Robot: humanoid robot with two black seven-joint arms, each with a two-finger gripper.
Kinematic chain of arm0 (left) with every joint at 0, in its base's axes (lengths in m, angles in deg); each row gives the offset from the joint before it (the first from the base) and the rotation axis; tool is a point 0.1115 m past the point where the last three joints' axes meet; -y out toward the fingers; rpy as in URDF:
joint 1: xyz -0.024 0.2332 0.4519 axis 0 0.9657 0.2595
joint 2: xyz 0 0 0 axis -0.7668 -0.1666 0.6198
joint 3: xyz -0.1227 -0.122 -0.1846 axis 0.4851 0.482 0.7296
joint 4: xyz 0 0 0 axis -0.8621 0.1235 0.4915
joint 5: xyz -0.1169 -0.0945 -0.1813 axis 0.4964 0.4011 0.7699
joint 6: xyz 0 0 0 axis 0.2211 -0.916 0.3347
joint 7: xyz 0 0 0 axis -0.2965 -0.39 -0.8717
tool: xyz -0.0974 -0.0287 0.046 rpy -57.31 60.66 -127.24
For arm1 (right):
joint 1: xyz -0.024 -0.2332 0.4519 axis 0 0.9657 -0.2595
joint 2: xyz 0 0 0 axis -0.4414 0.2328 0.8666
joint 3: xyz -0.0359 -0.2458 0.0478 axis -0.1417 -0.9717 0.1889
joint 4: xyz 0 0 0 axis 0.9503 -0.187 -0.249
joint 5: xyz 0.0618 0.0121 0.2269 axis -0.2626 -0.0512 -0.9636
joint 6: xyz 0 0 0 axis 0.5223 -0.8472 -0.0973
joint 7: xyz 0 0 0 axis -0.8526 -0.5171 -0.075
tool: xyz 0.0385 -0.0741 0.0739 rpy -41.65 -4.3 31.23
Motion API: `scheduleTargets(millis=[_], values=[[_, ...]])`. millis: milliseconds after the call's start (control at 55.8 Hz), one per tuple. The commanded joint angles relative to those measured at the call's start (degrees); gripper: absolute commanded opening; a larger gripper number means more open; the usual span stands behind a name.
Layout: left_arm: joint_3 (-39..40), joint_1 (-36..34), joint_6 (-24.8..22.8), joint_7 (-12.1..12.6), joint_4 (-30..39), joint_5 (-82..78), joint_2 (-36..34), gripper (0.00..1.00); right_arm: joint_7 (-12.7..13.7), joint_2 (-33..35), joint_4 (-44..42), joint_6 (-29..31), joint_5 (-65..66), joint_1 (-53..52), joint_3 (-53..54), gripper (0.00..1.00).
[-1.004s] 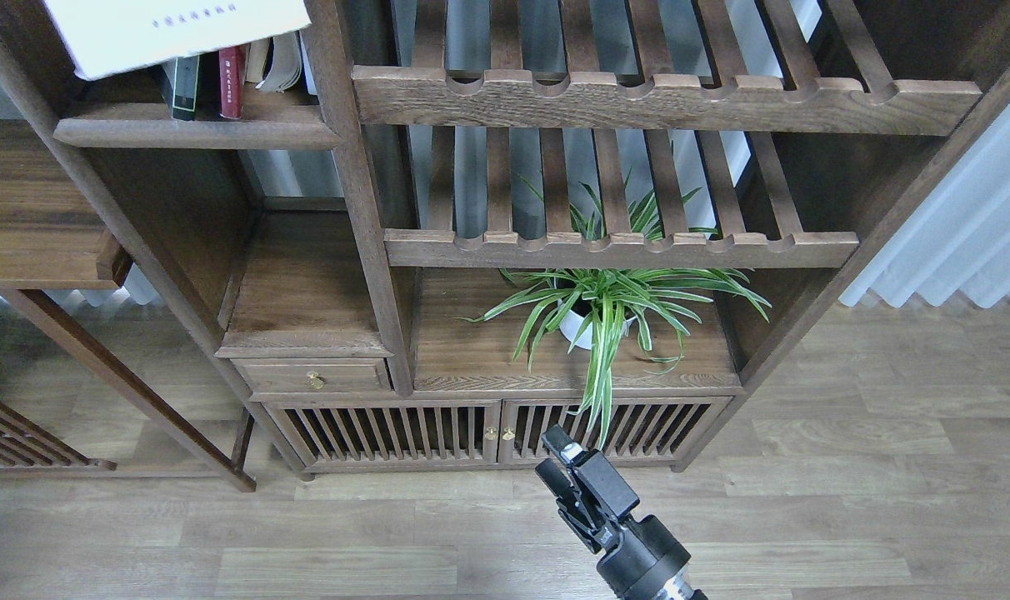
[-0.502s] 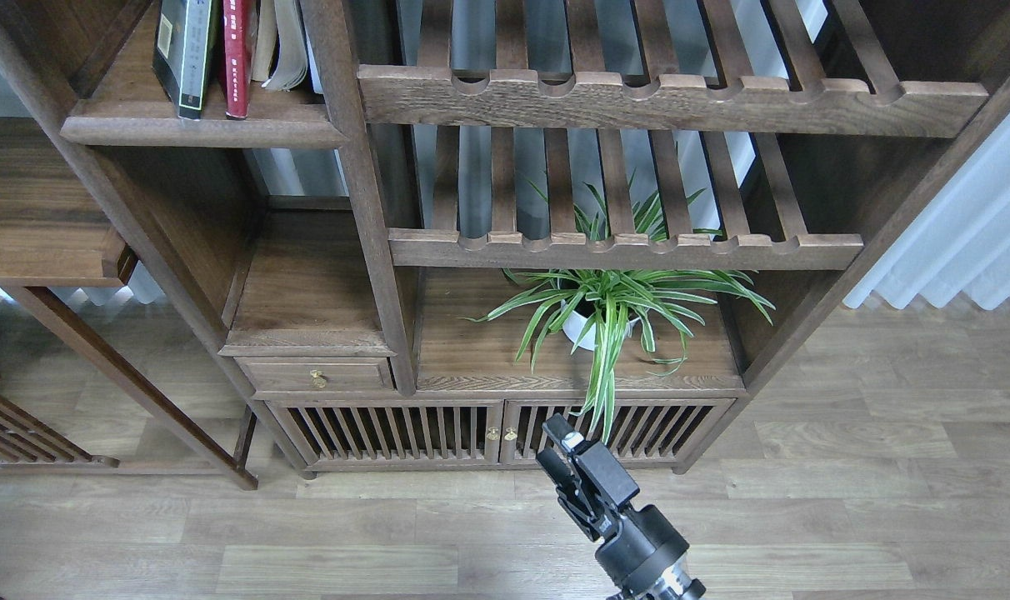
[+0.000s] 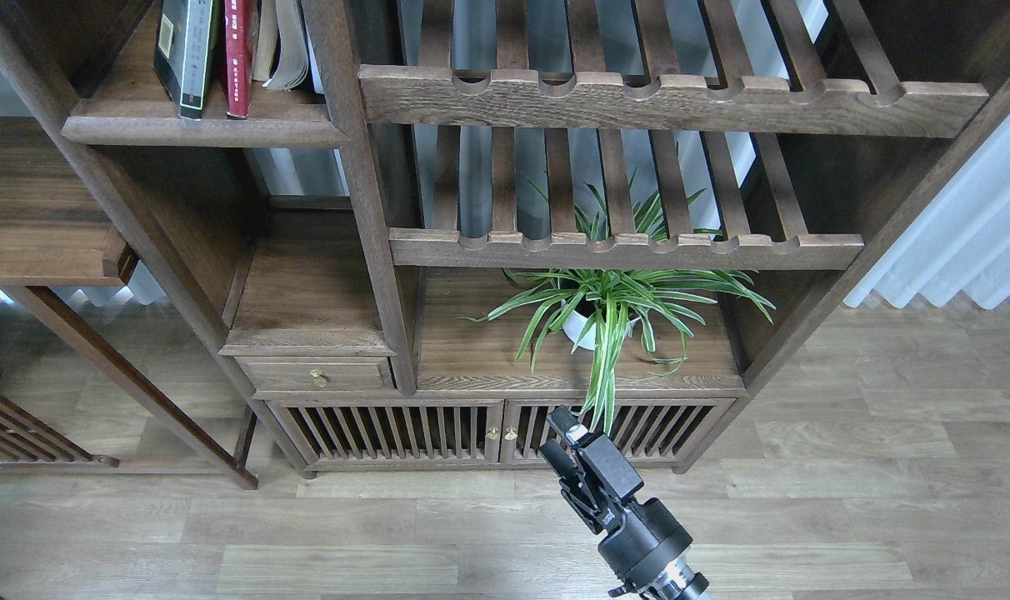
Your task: Organize books on shelf
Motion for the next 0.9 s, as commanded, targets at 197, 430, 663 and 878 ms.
scheduleTargets(millis=[197,430,663,878], values=[[-6.9,-8.9,0.0,0.0,-9.1,-1.2,3.7,0.0,0.0,0.0,0.1,0.0,0.0,-0.3,0.7,0.99],[-8.0,-10.7,0.0,0.0,-14.5,-2.1,5.8,0.0,0.0,0.0,0.2,0.0,0.0,-0.4,0.8,0.99],[-9.6,-12.9,0.0,0.0,-18.1,-2.5,7.8,0.0,0.0,0.0,0.4,0.0,0.0,-0.8,0.8,0.99],[-14.4,-16.2,0.0,0.0,-21.8,-3.1,8.3,0.01,0.0,0.0,0.4,0.0,0.0,-0.8,0.8,0.99]])
